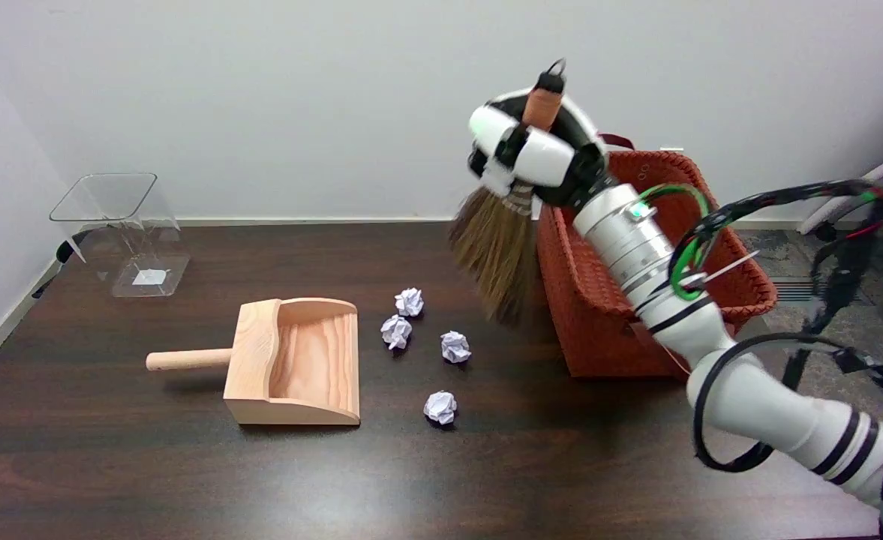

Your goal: Sweep the paper into the dustpan.

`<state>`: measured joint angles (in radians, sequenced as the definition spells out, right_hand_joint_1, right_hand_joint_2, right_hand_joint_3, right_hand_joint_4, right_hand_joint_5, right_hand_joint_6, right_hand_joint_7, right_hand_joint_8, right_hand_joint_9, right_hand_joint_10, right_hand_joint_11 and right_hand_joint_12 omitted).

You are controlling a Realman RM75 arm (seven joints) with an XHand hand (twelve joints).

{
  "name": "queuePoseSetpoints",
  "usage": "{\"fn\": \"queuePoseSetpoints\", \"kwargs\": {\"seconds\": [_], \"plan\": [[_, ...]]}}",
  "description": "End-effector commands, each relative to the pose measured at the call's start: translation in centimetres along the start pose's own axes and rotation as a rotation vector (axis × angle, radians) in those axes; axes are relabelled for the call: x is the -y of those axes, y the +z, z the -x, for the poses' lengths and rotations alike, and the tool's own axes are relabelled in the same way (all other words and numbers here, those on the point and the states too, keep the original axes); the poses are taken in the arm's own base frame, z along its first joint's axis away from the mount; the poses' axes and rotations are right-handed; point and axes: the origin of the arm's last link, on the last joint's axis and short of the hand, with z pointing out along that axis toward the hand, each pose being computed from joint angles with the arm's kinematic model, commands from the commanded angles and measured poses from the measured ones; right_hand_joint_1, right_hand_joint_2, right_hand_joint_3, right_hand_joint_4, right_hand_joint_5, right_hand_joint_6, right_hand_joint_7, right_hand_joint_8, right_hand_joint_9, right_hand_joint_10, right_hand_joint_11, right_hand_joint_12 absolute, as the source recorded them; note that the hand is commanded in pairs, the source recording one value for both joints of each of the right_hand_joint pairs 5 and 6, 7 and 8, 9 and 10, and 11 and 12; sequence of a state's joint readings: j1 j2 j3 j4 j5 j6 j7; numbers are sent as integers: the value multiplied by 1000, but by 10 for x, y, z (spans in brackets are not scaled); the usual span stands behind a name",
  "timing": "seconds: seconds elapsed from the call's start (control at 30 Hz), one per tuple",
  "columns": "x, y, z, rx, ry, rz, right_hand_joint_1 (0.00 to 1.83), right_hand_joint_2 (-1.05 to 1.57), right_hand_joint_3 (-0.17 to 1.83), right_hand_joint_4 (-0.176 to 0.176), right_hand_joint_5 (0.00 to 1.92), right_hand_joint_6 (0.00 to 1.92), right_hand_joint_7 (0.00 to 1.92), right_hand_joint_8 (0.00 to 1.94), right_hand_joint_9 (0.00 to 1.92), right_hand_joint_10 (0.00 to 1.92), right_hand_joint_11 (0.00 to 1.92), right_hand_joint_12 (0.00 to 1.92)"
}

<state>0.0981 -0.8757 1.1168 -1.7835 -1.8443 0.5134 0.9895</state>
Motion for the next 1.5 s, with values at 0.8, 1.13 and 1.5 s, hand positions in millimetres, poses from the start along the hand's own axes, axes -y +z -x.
{"fn": "queuePoseSetpoints", "kwargs": {"seconds": [0.8, 1.13, 1.5], "plan": [[-73, 18, 50, -22, -365, 102, 1147, 1096, 1209, 0, 1920, 1920, 1920, 1920, 1920, 1920, 1784, 1784], [-99, 30, 80, -52, -509, 125, 1150, 1125, 1189, 0, 1920, 1920, 1920, 1920, 1920, 1920, 1781, 1781], [-112, 40, 53, -108, -633, 152, 1162, 1154, 1116, 0, 1920, 1920, 1920, 1920, 1920, 1920, 1777, 1777]]}}
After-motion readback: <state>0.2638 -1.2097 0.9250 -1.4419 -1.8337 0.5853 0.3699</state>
